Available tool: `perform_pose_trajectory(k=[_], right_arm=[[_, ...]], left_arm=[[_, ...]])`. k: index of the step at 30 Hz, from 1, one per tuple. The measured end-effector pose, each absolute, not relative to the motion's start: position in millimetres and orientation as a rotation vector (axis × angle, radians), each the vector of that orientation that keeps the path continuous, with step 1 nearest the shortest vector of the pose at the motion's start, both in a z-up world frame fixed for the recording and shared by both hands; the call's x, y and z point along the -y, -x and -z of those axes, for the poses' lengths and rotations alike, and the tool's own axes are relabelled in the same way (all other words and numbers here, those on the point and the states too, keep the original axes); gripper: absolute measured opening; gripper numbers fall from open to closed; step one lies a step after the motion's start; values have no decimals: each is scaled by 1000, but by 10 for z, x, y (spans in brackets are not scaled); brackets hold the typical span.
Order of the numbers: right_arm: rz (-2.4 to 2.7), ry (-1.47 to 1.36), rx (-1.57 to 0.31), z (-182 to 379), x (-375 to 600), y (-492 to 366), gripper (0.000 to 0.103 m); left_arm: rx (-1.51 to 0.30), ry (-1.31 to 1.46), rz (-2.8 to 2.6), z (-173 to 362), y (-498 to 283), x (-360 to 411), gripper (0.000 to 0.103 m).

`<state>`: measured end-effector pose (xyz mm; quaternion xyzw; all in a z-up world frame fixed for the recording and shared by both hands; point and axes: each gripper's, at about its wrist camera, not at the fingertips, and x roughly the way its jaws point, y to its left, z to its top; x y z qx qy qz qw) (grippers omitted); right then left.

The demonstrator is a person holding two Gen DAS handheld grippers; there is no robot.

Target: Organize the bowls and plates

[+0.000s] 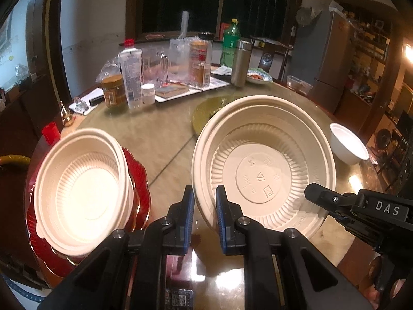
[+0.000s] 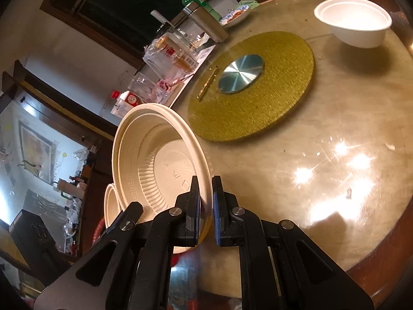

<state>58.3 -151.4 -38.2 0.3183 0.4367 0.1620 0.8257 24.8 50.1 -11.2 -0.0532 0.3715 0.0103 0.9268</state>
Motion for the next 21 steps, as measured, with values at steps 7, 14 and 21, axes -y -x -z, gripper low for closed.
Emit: perform_pose_trajectory(k=[7, 14, 21], right_arm=[[-324, -678, -953, 500, 1530, -493, 9], [-325, -663, -931, 444, 1497, -439, 9], [-336, -655, -925, 428, 1463, -435, 9]], left_arm=[[-789, 115, -3, 197, -224, -506, 15], [-771, 121, 3, 149, -167, -546, 15], [-771, 122, -3, 154, -149, -568, 15]])
